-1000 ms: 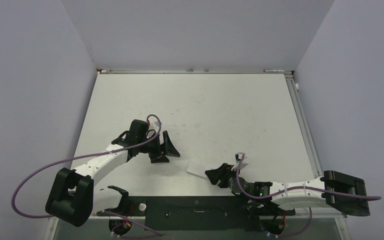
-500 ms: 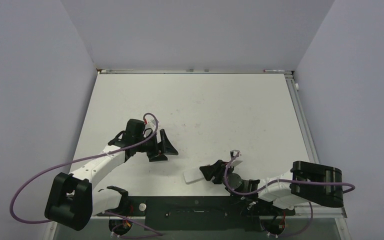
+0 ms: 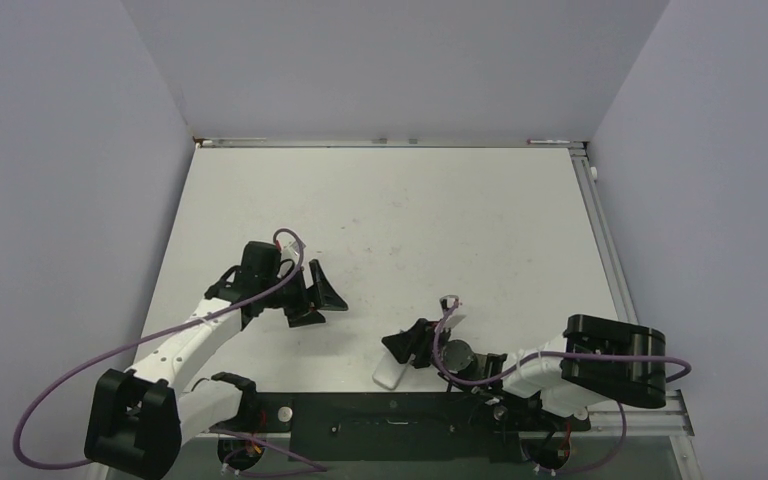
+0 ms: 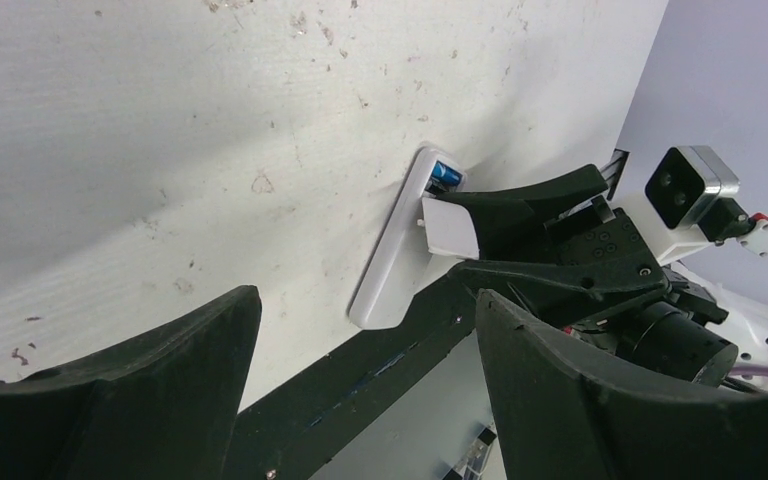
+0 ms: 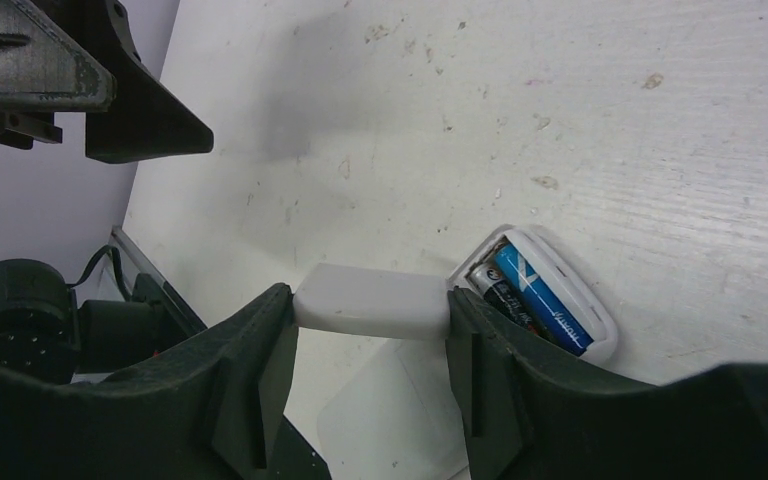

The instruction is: Load the batteries into the remote control

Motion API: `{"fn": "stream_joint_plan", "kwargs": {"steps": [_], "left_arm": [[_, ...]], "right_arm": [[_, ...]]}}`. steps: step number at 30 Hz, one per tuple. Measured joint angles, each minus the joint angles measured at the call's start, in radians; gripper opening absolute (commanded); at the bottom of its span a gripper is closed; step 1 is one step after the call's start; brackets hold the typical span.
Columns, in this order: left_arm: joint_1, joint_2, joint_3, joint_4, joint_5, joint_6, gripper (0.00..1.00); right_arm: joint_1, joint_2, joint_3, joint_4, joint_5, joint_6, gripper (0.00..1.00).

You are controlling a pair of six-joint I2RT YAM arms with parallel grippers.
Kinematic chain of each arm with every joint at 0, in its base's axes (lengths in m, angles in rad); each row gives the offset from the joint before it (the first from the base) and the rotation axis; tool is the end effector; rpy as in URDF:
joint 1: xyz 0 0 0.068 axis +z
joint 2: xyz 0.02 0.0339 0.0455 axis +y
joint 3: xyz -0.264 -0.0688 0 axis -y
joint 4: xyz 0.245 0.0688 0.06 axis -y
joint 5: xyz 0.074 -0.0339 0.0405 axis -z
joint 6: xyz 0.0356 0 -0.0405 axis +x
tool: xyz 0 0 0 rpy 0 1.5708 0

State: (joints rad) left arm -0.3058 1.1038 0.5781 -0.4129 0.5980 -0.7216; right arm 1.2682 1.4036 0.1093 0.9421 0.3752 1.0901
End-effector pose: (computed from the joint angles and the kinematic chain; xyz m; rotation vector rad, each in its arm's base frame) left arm 0.1888 -0.0806 0.1948 -0.2858 2.6505 -1.1383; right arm 0.0724 0.1882 0.1175 0.0895 2.0972 1.1915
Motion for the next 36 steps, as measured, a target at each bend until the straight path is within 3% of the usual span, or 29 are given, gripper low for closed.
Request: {"fn": "stream_joint_plan", "kwargs": {"steps": [4,8,14,19,25,30,36], "left_arm": [[-0.010,-0.077,-0.027,-0.019,-0.001,-0.021,0.76],[-0.084,-0.175,-0.059,-0.051,-0.025,-0.067,0.76],[-0.340,-0.220,-0.113,-0.004,-0.096,-0.220,0.75],[-0.627,-0.088,-0.066,0.050,-0.230,-0.313,0.76],[-0.851,0.187,0.168,0.057,-0.406,-0.348,0.76],[-0.936,0.338,0.293,0.135,-0.444,-0.372,0.76],[-0.943,0.470,0.307,0.204,-0.480,-0.398,0.75]], "right_arm": [[-0.006,-0.064,0.037,-0.096,-0.025,-0.045,0.08],[-0.006,-0.235,0.132,-0.309,-0.029,-0.130,0.09],[-0.006,-0.547,0.202,-0.665,-0.021,-0.212,0.08],[-0.006,-0.699,0.250,-1.005,0.047,-0.233,0.08],[-0.012,-0.727,0.346,-1.244,0.122,-0.273,0.09],[-0.013,-0.752,0.351,-1.351,0.171,-0.287,0.09],[-0.018,-0.832,0.351,-1.461,0.243,-0.273,0.09]]}}
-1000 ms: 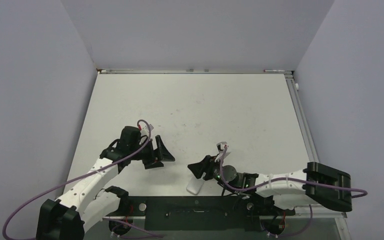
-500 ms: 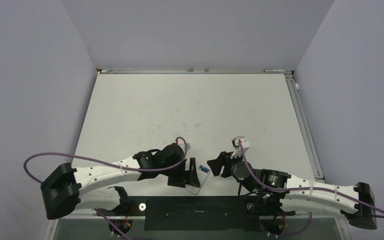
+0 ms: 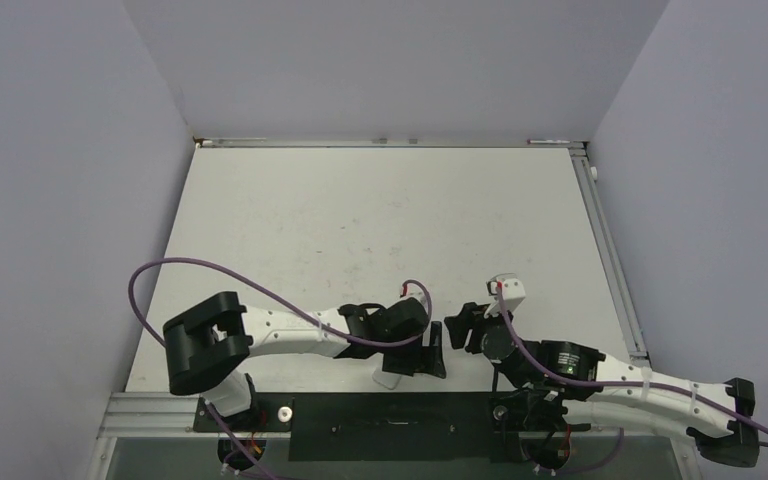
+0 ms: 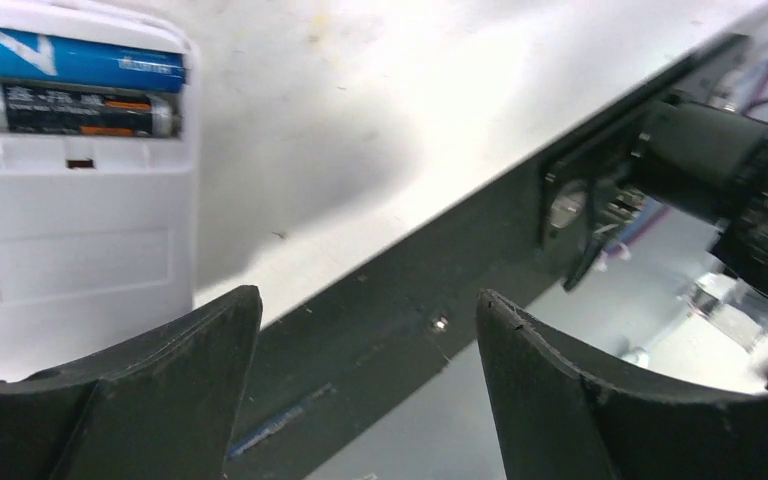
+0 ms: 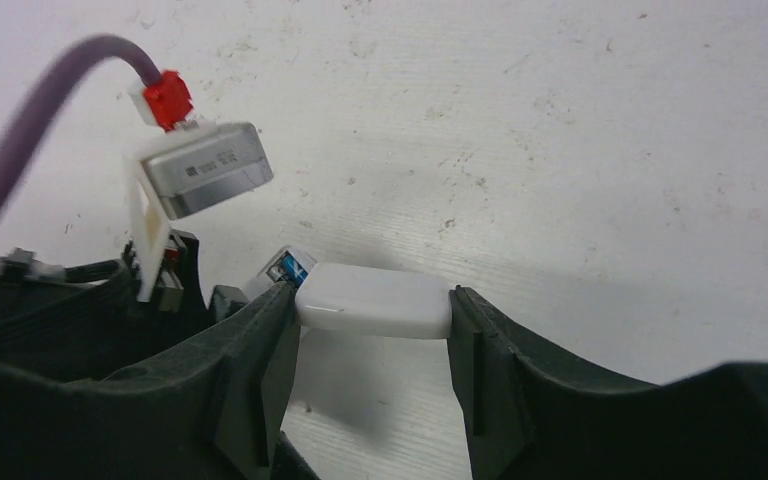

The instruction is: Load the batteries into the remote control

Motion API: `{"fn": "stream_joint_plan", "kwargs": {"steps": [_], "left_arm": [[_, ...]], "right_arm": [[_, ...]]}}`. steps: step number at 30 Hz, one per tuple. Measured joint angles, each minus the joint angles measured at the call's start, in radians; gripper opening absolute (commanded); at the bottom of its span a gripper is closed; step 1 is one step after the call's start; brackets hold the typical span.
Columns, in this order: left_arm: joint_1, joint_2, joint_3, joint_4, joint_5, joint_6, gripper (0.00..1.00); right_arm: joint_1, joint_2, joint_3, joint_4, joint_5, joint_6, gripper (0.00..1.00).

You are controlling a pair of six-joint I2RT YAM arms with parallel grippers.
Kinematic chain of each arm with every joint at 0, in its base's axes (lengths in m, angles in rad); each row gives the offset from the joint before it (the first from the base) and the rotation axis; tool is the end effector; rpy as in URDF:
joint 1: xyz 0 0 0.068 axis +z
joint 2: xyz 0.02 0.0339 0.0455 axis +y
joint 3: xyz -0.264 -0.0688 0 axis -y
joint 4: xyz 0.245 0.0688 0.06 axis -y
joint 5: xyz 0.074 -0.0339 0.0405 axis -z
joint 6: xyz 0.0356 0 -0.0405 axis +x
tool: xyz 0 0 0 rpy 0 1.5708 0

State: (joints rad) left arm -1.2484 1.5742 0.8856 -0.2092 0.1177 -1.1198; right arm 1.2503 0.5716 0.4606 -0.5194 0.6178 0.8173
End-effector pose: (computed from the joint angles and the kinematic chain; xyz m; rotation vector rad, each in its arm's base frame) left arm 0.0963 -0.3014 0.1826 0.2401 2.8207 -0.9798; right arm 0.0609 0.1181 0.2281 -0.1183 2.1205 0.5732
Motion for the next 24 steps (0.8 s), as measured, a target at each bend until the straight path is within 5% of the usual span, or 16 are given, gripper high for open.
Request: {"fn": "stream_joint_plan", "kwargs": {"steps": [11,24], "left_arm": [[-0.008,0.088,0.013,0.000,-0.082,-0.029,0.76],[0.098,-0.070,-0.119,0.051,-0.067,-0.006,0.76]], "right_arm": [[0.000,-0.052,0.047,-0.093,0.045,0.030,0.08],[0.000,-0.021,0.047,-0.045,-0.076,0.012,0.08]]}}
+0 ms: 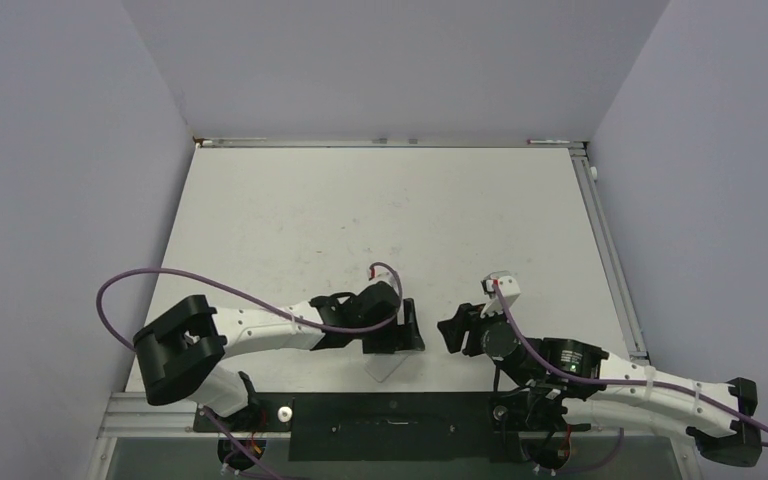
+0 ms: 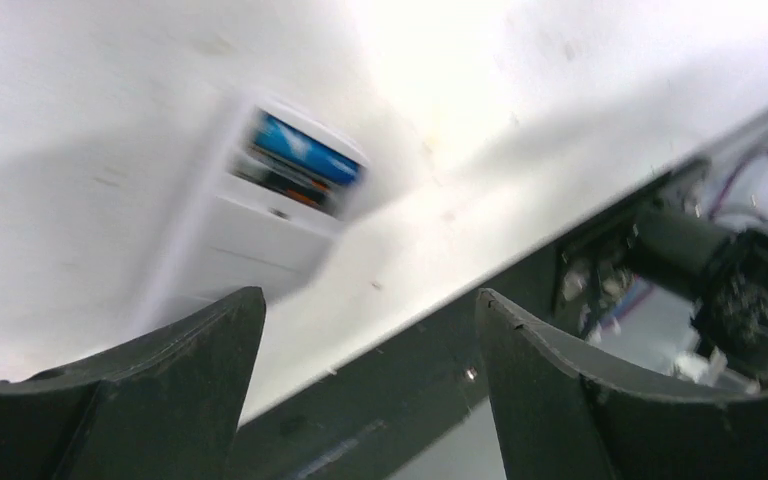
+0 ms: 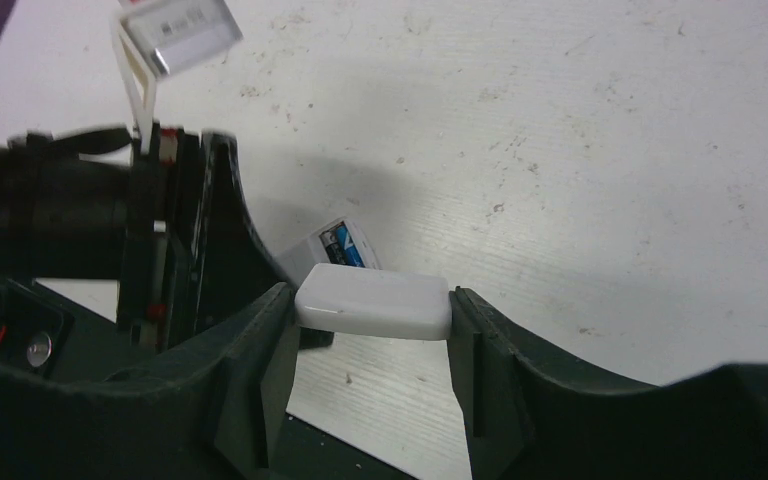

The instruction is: Load the batteries into the remote control

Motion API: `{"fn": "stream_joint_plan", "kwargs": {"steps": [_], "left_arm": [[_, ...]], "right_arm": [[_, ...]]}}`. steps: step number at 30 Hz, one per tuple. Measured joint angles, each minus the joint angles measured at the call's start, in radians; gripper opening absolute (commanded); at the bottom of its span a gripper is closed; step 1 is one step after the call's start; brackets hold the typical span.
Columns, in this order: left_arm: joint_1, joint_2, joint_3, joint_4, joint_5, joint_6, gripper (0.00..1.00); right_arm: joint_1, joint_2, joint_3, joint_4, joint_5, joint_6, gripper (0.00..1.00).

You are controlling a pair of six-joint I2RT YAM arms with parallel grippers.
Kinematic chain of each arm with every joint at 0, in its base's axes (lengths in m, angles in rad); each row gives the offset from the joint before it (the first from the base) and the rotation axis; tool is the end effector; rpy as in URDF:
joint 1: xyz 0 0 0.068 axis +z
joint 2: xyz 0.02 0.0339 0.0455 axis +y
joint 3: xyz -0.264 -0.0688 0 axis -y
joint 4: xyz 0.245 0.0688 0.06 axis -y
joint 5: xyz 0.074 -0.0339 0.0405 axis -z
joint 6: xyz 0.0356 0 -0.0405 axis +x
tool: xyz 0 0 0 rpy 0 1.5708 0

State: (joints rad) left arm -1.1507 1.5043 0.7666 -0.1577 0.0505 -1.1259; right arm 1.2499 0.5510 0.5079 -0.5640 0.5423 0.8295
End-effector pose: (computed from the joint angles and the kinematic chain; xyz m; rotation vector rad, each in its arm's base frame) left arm 0.1177 -0.2679 0.1710 0.0587 2.7601 -0.9094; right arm 0.0579 0.1159 0.2415 -0.1416 2.1472 0.6604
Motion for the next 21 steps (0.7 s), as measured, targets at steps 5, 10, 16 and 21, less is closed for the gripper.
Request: {"fn": "stream_joint_plan", "kwargs": {"steps": [5,10,16,21], "left_arm": [[0.123,-0.057,-0.041,-0.043,-0.079,0.069,0.76],[0.151,-0.084,-0.076,-0.115,-0.103,0.109,0.75],[0.087,-0.158,-0.075,-0.233,-0.122,0.117,0.75],[-0.042,-0.214,0.010,-0.369,-0.185,0.117,0.77]], "right_arm": [[0.000,0.036,0.000,0.034,-0.059,-0.023,0.08],[0.000,0.042,0.000,0.048,-0.080,-0.041,0.08],[0.000,0.043,-0.001,0.057,-0.087,-0.052,0.08],[0.000,0.040,-0.003,0.057,-0.087,-0.055,0.08]]}}
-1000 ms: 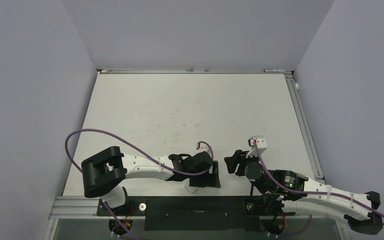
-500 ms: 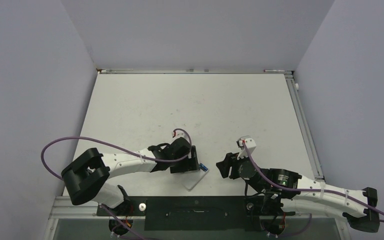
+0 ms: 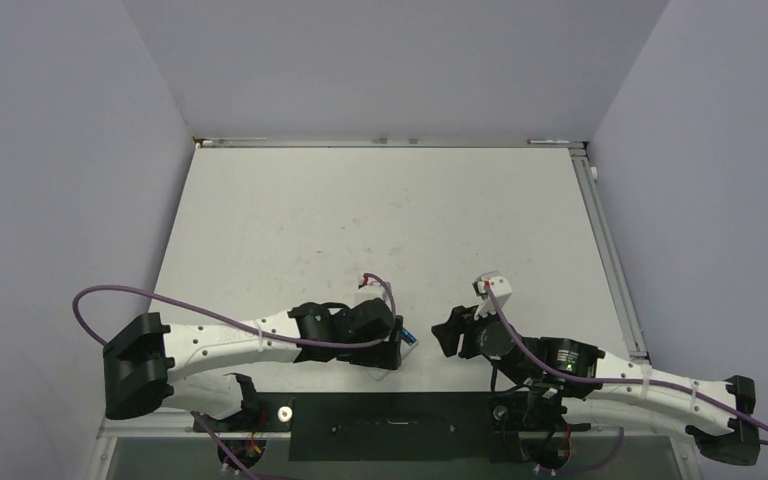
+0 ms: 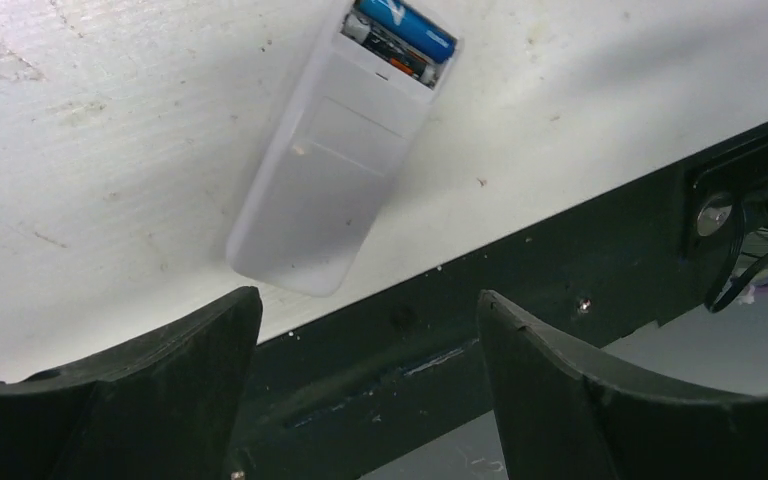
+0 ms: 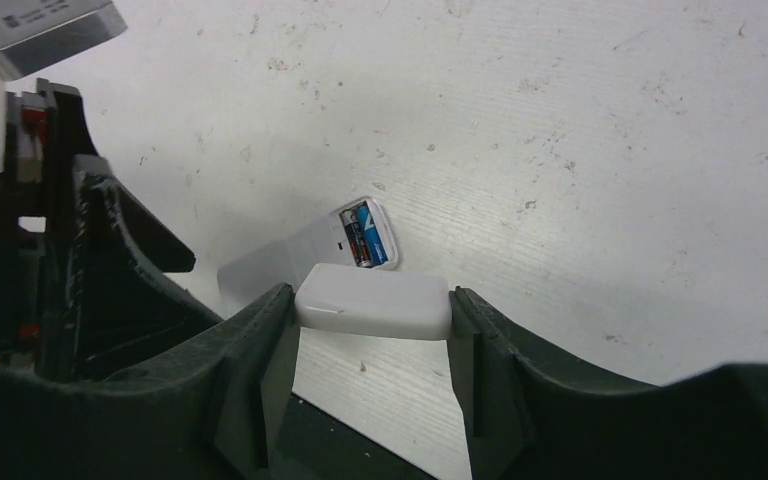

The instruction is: Load the batteries into the remote control

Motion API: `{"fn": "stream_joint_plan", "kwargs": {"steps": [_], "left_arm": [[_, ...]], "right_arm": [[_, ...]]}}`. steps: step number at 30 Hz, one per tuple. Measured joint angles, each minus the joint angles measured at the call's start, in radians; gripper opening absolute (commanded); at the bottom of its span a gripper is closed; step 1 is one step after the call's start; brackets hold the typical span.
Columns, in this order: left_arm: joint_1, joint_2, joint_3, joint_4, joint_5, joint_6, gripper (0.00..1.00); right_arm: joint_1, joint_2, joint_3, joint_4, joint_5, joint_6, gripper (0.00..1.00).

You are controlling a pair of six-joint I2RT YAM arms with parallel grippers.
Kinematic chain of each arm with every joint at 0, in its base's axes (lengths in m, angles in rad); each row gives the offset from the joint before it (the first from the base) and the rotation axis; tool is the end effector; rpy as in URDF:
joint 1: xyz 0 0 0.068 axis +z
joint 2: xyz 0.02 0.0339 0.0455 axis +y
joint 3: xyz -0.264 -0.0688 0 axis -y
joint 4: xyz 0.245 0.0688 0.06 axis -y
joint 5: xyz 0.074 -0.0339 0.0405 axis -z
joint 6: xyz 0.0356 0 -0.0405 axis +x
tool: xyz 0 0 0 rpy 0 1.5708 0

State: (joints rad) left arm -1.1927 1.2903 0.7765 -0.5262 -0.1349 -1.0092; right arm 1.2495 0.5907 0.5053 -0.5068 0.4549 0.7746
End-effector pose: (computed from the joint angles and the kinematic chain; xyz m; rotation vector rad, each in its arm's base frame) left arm 0.0949 -0.2260 0.2048 0.1999 2.7190 -0.5773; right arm 0.0584 0.1259 0.2403 -0.2498 2.1659 0.7115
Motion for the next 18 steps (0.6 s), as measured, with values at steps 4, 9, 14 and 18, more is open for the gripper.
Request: {"fn": "stream_joint_plan", "kwargs": {"steps": [4,9,14,18], "left_arm": [[-0.099,0.018,0.100,-0.101,-0.086,-0.003,0.79],[-0.187,0.172,0.214,-0.227,-0.208,-0.008,0.83],[-0.250,0.382,0.344,-0.352,-0.312,-0.026,0.87],[-0.287,0.484,0.387,-0.399,-0.352,-0.029,0.90]], "right_arm": [[0.000,-0.016,-0.005,0.000,0.000,0.000,0.08],[0.000,-0.035,-0.010,0.001,0.000,0.000,0.08],[0.000,-0.060,-0.024,0.000,0.000,0.002,0.08],[0.000,-0.076,-0.031,-0.003,0.000,0.005,0.08]]}}
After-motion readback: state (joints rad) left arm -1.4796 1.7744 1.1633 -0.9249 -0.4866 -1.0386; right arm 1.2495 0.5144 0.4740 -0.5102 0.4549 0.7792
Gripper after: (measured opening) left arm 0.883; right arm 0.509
